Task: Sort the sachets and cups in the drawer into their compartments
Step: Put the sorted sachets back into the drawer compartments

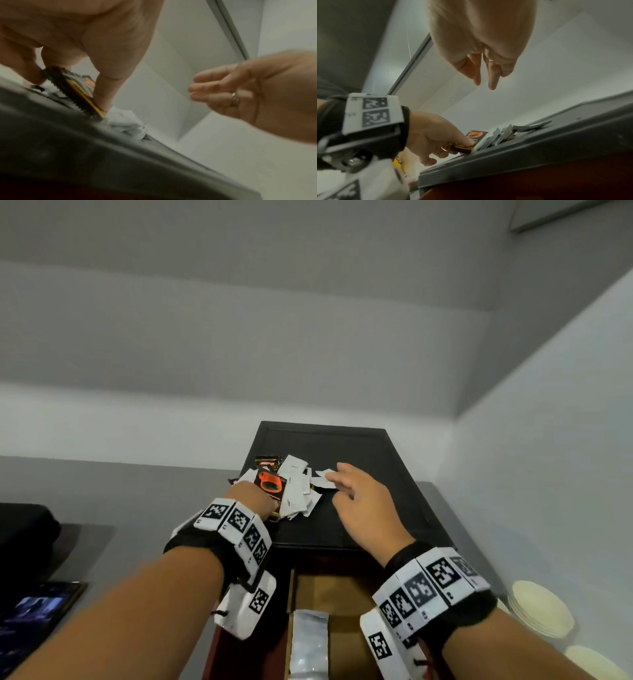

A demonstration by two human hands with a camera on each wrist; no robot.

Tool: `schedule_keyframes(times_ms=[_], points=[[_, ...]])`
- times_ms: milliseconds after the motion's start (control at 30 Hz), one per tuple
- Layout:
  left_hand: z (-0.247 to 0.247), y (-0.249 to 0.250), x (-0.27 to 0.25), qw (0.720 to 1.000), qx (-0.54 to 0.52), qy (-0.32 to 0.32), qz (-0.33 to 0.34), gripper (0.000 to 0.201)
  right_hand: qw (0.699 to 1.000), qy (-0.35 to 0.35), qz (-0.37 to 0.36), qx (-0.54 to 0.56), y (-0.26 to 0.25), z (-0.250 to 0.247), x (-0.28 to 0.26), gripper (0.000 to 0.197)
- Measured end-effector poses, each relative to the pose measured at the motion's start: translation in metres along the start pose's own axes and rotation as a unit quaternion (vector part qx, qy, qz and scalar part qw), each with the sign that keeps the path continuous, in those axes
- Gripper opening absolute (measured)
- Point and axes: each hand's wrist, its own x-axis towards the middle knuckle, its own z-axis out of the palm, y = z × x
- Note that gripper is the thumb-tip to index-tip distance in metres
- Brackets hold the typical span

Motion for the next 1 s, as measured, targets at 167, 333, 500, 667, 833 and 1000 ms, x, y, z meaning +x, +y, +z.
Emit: schedule_keyframes(times_ms=[167,333,500,667,833,1000], points=[[-0.021,-0.001,-0.003,0.965,-0.23,0.068,0.108,0.005,0.992,-0.063,-0.063,-0.089,-0.007,-0.005,0.024,0.059],[-0.059,0.005,-0.017,0.924,-0.28,-0.013,0.259,0.011,0.977,-0.091,-0.125,-0.15,-0.031,0.0,0.048,0.086],[-0.068,-0.007,0.001,0.917,-0.301,-0.029,0.261,0.015,0.98,-0.027,-0.105,-0.168,-0.042,0.008,0.064,0.031],[-0.051,-0.04,0.043,0.935,-0.333,0.007,0.119,0.026,0.995,0.02,0.017,-0.096,-0.024,0.018,0.063,0.011],[-0.024,-0.056,0.069,0.973,-0.192,-0.107,0.074,0.061,0.988,0.026,0.147,0.035,-0.004,0.025,0.052,0.004],[-0.016,-0.048,0.078,0.985,-0.135,-0.052,0.095,0.035,0.972,0.011,0.204,0.115,0.007,0.027,0.047,0.013]])
